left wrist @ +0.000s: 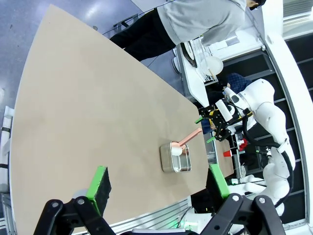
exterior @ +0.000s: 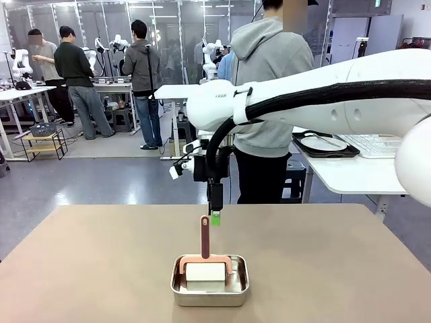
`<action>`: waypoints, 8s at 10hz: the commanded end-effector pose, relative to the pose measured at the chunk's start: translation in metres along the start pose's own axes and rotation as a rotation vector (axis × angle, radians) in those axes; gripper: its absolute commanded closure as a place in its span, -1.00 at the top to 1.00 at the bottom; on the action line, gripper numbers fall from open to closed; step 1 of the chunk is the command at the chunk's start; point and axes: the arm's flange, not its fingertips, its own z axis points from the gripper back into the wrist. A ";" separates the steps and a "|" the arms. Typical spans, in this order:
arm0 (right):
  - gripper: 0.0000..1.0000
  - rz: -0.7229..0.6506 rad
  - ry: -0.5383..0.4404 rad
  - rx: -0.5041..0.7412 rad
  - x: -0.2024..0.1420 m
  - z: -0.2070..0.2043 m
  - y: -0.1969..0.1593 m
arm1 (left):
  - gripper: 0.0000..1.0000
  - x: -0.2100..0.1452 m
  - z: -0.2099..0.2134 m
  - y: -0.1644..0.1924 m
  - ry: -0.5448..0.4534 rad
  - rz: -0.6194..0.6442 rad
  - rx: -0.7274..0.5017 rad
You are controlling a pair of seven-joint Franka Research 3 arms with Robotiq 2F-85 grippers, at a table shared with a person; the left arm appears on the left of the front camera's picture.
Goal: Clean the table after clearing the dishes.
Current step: When the right (or left) Handle tray is removed, use the right hand (or left hand) to clean the right (or left) side of the table with the Lint Roller.
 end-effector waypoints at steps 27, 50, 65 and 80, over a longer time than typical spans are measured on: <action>-0.97 -0.077 -0.005 -0.001 0.022 0.009 0.013 | 1.00 0.002 0.003 -0.003 0.001 0.008 -0.014; -0.58 -1.432 -0.986 0.342 -0.322 -0.003 0.060 | 1.00 0.002 0.003 -0.003 0.001 0.008 -0.014; -0.58 -1.375 -0.880 0.443 -0.354 -0.138 -0.006 | 1.00 0.002 0.003 -0.003 0.001 0.008 -0.014; -0.58 -1.725 -0.324 -0.210 -0.533 -0.056 0.068 | 1.00 0.002 0.003 -0.003 0.001 0.008 -0.014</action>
